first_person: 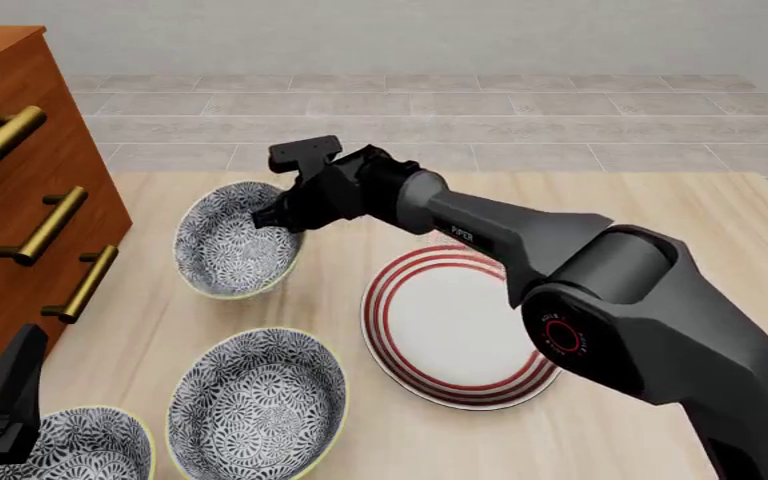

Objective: Pick up the bowl and put it in the front on the plate.

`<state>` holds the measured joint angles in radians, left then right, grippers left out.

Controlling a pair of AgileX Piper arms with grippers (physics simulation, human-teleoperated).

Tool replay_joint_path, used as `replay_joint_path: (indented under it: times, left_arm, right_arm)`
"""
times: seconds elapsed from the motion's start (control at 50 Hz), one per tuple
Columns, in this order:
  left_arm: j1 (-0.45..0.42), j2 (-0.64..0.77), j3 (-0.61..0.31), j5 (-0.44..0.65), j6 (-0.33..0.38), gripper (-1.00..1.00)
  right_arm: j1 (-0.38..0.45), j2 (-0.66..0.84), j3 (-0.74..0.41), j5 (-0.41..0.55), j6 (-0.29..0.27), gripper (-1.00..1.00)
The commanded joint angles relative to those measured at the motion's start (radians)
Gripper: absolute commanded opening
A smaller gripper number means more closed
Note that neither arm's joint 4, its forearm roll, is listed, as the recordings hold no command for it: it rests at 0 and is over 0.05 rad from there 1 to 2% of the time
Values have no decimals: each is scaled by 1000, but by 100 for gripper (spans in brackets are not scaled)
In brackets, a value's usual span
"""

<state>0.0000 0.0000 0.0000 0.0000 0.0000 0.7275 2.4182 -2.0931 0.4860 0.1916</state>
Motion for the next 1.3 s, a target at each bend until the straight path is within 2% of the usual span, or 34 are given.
replay_joint_path:
  times: [0.02,0.24,0.46,0.48,0.54,0.56,0.72,0.8,1.02,1.3]
  left_arm:
    - [0,0,0,0,0,100]
    - [0,0,0,0,0,100]
    - [0,0,0,0,0,100]
    - [0,0,0,0,0,100]
    - [0,0,0,0,0,100]
    - [0,0,0,0,0,100]
    - [0,0,0,0,0,100]
    - [0,0,0,0,0,100]
    - [0,0,0,0,0,100]
    - [0,0,0,0,0,100]
  right_arm:
    - [-2,-22,-18,4,4,-100]
    - [-29,-74,13,-11,17,-100]
    - [-58,-174,167,-80,64,-100]
    - [-59,-188,190,-90,84,-100]
    - [-66,-218,231,-104,96,-100]
    - [-76,-242,263,-115,127,-100]
    - [-93,-331,382,-160,173,-100]
    - [-117,-358,426,-176,218,-100]
    - [-170,-424,490,-173,236,-100]
    - [-200,-546,661,-228,262,-100]
